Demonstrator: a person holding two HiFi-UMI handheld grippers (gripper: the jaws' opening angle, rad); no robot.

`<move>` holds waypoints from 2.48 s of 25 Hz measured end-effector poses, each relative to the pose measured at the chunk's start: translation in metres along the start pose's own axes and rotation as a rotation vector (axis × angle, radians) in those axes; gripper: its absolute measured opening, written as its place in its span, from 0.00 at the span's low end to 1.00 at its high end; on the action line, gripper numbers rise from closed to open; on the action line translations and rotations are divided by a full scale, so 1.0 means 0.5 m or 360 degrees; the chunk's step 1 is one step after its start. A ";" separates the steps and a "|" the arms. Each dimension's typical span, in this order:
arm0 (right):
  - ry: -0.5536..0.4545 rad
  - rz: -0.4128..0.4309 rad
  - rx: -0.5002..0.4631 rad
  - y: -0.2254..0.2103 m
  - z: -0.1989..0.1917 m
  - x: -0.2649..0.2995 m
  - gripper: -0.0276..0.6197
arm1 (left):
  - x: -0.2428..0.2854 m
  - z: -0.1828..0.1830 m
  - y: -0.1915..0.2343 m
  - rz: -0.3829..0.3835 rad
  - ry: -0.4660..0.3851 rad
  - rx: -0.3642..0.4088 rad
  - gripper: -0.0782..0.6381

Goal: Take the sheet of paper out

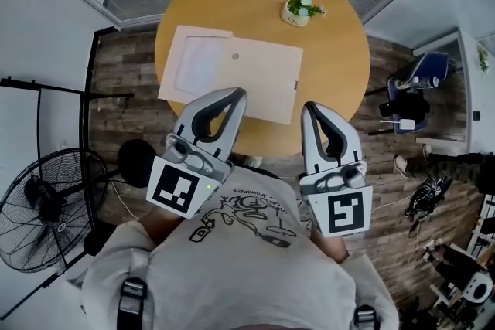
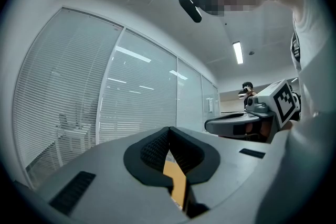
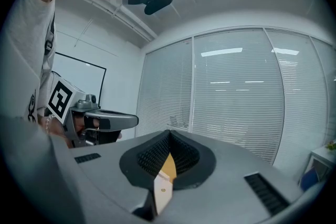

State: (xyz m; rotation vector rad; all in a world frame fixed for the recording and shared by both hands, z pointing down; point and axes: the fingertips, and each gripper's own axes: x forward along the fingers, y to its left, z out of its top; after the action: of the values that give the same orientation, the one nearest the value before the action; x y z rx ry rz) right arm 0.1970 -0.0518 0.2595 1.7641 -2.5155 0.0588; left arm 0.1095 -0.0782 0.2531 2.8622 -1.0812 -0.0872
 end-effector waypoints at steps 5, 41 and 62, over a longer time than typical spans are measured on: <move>-0.0005 -0.0028 -0.0017 0.022 0.014 0.057 0.05 | -0.004 0.006 0.061 -0.0019 0.0005 0.0004 0.14; 0.0196 0.0212 -0.0016 0.148 -0.134 0.259 0.11 | -0.100 -0.027 0.256 0.0113 0.0046 -0.0010 0.14; 0.0700 0.0367 0.0058 0.225 -0.519 0.424 0.14 | -0.158 -0.056 0.360 0.0243 0.0058 -0.0019 0.14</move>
State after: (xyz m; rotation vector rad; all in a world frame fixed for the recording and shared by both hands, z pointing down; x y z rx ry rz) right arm 0.0280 -0.1938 0.5357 1.2839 -2.3793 0.4538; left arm -0.0658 -0.1587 0.3000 2.7478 -1.2825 -0.0315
